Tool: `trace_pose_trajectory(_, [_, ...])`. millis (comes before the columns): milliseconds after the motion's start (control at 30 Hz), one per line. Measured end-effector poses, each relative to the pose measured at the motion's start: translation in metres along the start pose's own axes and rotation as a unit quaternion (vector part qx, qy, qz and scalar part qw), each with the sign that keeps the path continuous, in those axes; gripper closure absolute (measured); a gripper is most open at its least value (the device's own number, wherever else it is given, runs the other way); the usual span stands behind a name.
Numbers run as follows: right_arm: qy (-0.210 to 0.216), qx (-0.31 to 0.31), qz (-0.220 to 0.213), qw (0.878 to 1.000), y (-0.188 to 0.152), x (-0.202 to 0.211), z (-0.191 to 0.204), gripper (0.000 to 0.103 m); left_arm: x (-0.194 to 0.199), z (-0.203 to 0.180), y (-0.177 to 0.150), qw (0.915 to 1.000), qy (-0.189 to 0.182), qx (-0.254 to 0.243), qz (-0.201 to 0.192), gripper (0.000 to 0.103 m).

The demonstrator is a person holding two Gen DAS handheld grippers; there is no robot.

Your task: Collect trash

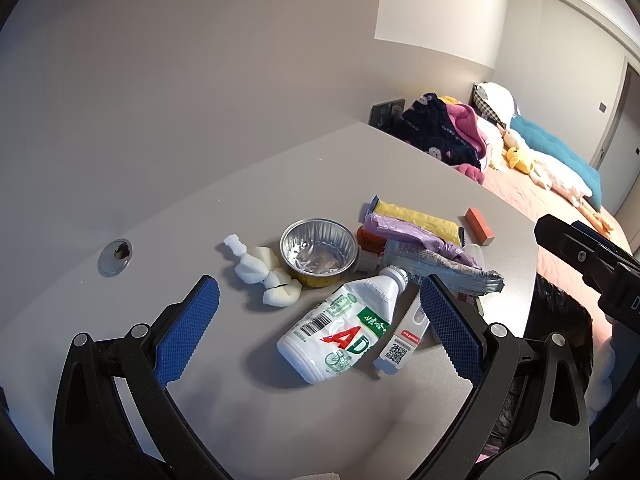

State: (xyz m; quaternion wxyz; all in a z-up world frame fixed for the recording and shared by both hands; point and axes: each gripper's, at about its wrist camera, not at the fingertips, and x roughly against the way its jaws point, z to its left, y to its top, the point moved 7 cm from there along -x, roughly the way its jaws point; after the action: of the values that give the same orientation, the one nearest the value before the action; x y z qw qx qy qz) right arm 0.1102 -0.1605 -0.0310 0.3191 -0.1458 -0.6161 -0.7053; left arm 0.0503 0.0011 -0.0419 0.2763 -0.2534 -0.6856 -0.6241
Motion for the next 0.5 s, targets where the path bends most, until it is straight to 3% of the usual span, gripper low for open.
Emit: trace_pose_trajectory(500, [0.001,-0.002,0.000,1.000,0.0006,-0.0015,-0.0018,0.003,-0.0046,-0.0001,-0.0027,1.0000,0.000,-0.005,0.002,0.006])
